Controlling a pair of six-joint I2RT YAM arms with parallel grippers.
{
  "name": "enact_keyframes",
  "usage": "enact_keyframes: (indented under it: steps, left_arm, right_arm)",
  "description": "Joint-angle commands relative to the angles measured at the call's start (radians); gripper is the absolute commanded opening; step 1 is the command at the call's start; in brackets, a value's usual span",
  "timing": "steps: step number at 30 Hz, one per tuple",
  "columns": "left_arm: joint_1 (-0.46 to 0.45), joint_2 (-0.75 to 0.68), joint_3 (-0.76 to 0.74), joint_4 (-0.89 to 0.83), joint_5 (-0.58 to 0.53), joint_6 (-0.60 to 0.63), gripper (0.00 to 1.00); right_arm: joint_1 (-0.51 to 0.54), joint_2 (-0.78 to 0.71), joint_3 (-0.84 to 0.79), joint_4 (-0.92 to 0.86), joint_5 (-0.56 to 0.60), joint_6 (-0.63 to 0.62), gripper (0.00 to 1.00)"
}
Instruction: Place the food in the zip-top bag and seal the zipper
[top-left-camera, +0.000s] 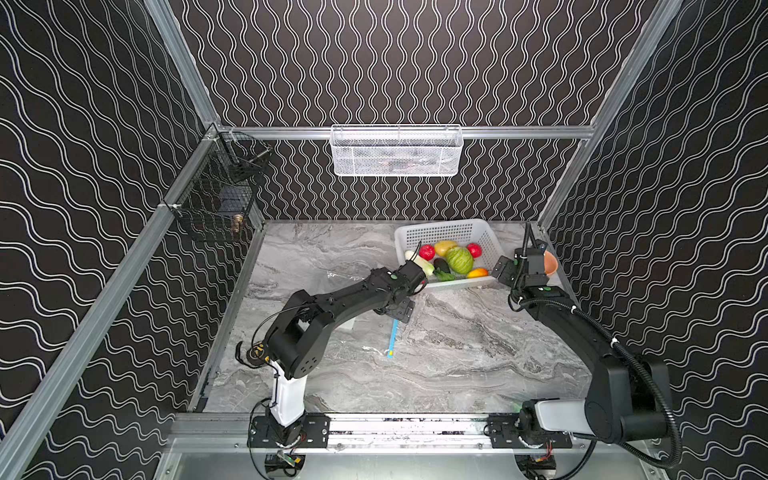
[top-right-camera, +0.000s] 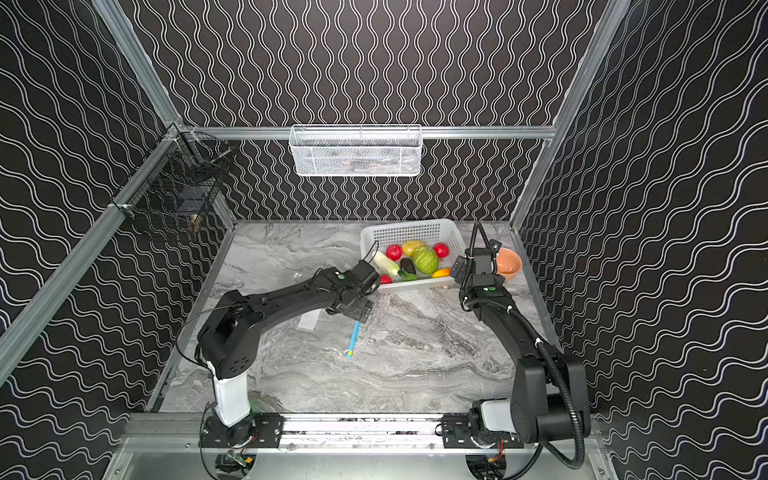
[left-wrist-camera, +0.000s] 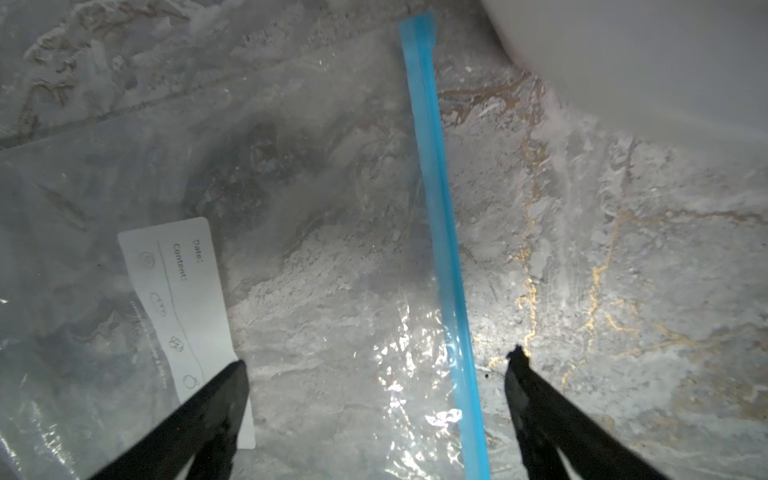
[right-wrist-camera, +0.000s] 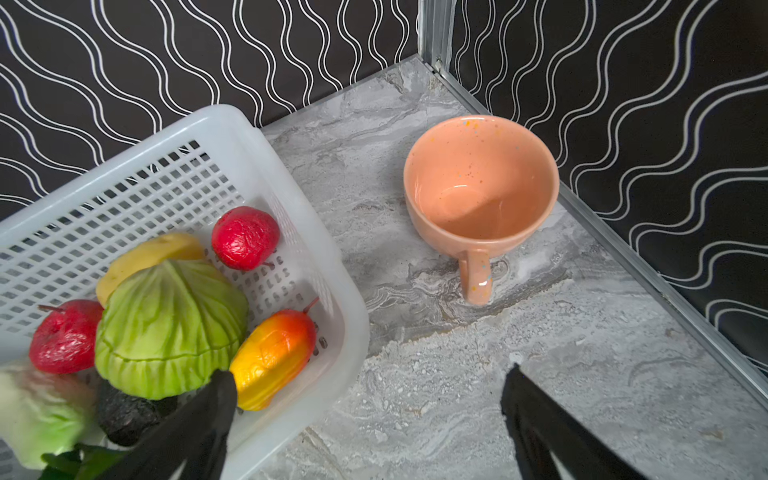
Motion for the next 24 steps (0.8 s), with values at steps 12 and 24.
enact_keyframes:
  steps: [12, 24]
  left_arm:
    - [-0.004, 0.089, 0.058, -0.010, 0.023, 0.047, 0.91]
    - [-0.004, 0.118, 0.053, 0.004, -0.003, 0.078, 0.72]
  right_arm:
    - [0.002, -0.053, -0.032, 0.047, -0.071, -0.030, 0.99]
    - [0.002, -0.087, -0.042, 0.059, -0.111, -0.055, 0.99]
